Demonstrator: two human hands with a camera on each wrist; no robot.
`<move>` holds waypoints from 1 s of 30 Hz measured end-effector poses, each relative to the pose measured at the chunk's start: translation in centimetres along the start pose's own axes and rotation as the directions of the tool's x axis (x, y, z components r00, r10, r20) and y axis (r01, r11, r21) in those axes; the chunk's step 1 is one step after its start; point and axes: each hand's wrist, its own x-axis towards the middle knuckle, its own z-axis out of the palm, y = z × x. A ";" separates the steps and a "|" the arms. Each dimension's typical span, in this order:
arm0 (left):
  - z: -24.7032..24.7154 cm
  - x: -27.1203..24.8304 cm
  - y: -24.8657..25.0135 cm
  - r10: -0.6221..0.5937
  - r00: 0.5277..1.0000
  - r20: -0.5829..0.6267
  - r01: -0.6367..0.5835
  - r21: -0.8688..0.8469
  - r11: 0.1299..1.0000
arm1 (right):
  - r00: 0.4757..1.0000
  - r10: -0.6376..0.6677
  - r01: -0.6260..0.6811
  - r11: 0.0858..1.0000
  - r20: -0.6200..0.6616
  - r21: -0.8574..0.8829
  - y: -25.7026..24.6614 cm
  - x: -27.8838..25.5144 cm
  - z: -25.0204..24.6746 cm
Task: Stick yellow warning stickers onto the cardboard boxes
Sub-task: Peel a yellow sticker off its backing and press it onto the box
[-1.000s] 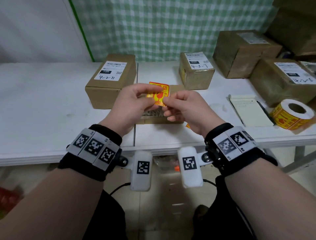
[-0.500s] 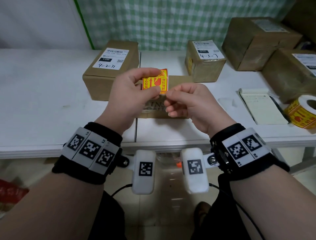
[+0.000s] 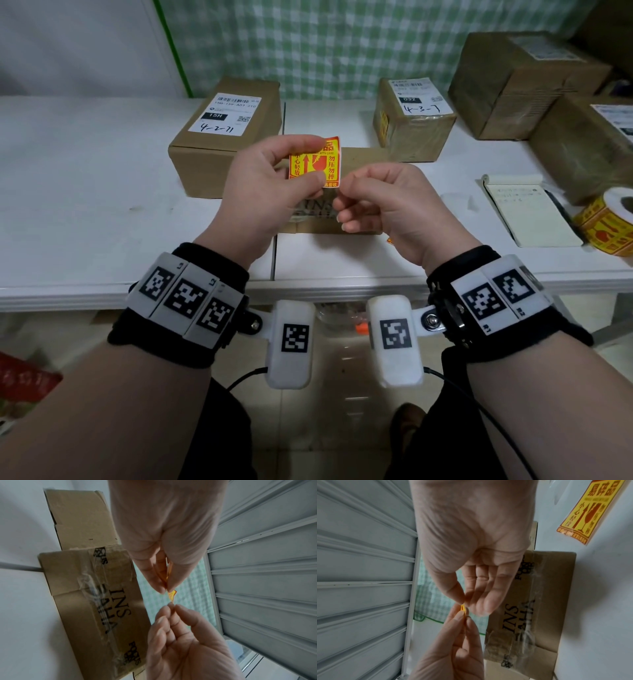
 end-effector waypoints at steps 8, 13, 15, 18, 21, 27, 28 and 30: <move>0.1 0.0 -0.3 0.010 1.000 0.000 -0.010 0.005 1.000 | 1.000 0.005 -0.005 1.000 -0.017 -0.005 0.3 0.1 0.2; 0.0 0.0 -0.8 0.018 1.000 0.002 -0.018 0.027 0.999 | 1.000 -0.023 0.023 1.000 -0.018 0.012 0.3 0.1 0.3; 0.1 -0.1 -0.8 0.078 0.997 -0.028 -0.074 0.124 0.989 | 0.999 -0.045 0.045 0.999 -0.025 0.022 0.2 0.1 0.4; 0.0 -0.1 -0.8 0.169 0.986 -0.004 -0.160 0.307 0.938 | 0.995 -0.095 0.096 0.995 -0.042 0.025 0.2 0.2 0.4; -0.2 0.0 -0.9 0.202 0.977 0.072 -0.214 0.387 0.897 | 0.987 -0.149 0.149 0.989 -0.061 -0.007 0.2 0.2 0.4; -0.5 0.1 -0.8 0.342 0.930 0.138 -0.357 0.569 0.741 | 0.973 -0.213 0.208 0.976 -0.089 -0.065 0.3 0.5 0.3; -0.6 0.1 -0.8 0.357 0.923 0.145 -0.372 0.581 0.724 | 0.971 -0.223 0.217 0.973 -0.090 -0.075 0.2 0.5 0.3; -0.7 0.1 -0.8 0.389 0.908 0.155 -0.399 0.600 0.693 | 0.964 -0.248 0.239 0.966 -0.093 -0.101 0.3 0.6 0.3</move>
